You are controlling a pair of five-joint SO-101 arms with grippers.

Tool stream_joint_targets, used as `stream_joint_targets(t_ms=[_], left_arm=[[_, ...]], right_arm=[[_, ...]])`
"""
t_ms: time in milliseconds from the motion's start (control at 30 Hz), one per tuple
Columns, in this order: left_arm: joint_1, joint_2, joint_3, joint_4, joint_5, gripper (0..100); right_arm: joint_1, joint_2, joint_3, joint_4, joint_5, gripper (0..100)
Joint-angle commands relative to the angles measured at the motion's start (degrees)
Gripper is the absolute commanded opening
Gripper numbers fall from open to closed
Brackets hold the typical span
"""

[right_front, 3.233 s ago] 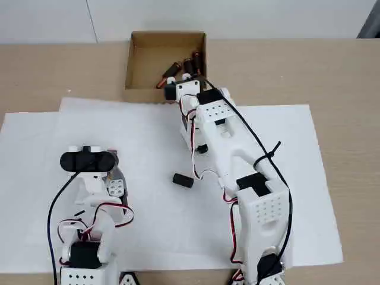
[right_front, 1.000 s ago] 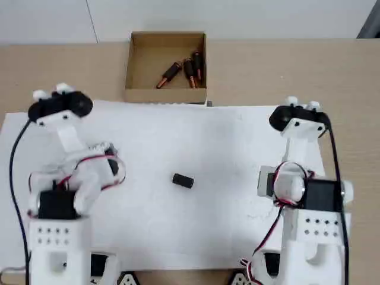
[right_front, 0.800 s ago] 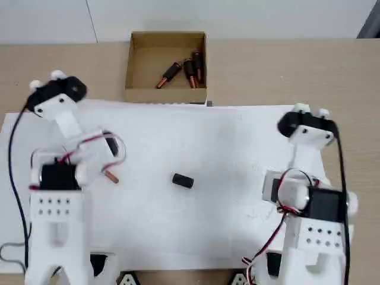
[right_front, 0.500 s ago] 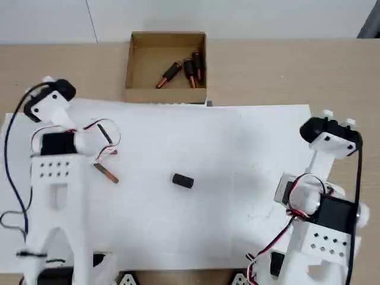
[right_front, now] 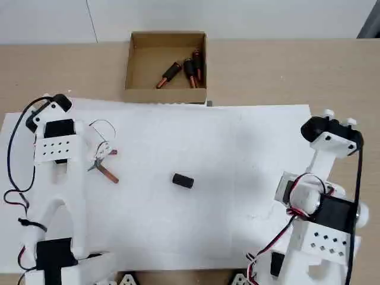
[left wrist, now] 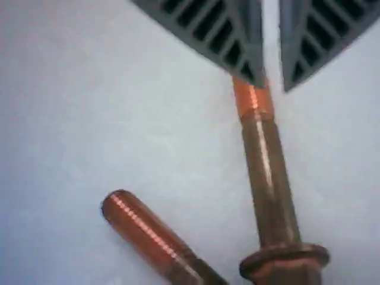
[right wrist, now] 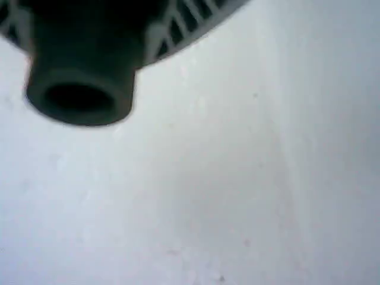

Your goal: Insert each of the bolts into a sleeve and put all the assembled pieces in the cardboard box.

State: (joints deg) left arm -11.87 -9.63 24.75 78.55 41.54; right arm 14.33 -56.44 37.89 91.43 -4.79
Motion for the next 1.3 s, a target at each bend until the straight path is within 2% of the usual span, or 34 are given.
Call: stream_joint_targets(t_ms=[0,300,733,1033,1267], left_arm=[[-0.4,-0.2,-2.2,-1.7,0.4,1],[-0.4,-0.2,-2.1,-1.3,0.4,8],[-0.5,-0.1,0.6,-1.8,0.2,9],[-4.4,-0.1,1.1,-3.9,-1.5,9],[-4.0,-0.1,5.1,-9.1,-1.5,9]], right_arm=[[0.3,-0.8,-0.4,-0.9,-0.2,0.4],[0.3,-0.8,-0.4,-0.9,-0.2,0.4],[0.3,-0.8,-0.4,-0.9,-0.2,0.4],[0.3,-0.8,-0.4,-0.9,-0.2,0.4],[0.3,-0.6,-0.4,-0.9,-0.2,0.4]])
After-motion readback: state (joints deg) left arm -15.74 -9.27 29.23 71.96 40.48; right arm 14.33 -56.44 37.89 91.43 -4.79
